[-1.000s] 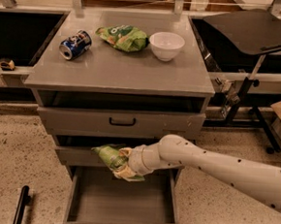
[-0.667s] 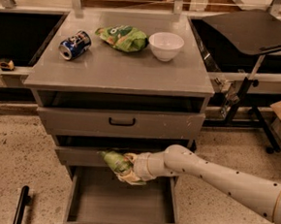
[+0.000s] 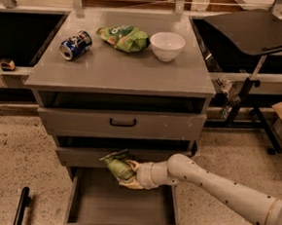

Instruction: Place green jalapeno chip bag into bottom drawer

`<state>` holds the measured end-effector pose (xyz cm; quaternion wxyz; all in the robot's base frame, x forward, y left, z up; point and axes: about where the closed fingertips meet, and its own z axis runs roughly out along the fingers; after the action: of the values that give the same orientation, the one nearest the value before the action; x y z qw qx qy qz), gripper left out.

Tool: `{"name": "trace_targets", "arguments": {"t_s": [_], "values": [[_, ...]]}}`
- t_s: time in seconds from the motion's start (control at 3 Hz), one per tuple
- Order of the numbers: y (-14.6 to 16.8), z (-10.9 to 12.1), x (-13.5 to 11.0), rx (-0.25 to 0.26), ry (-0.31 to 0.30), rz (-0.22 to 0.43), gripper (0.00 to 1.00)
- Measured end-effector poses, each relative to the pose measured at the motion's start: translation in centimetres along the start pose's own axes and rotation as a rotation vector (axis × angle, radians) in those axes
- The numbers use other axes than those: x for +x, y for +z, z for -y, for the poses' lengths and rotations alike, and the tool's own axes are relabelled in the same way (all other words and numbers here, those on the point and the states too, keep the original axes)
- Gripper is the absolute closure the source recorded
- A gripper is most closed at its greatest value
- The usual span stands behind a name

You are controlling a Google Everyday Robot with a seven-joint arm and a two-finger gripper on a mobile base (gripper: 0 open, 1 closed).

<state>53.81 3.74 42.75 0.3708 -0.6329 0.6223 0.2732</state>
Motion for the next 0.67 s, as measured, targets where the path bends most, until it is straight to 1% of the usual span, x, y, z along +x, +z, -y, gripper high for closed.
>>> {"name": "trace_targets", "arguments": {"t_s": [0.33,0.67], "values": [[0.00,0.00,0.00,0.000,0.000,0.000,1.00],[0.13,-0.42,-1.00,-0.023,-0.067,-0.005,1.00]]}}
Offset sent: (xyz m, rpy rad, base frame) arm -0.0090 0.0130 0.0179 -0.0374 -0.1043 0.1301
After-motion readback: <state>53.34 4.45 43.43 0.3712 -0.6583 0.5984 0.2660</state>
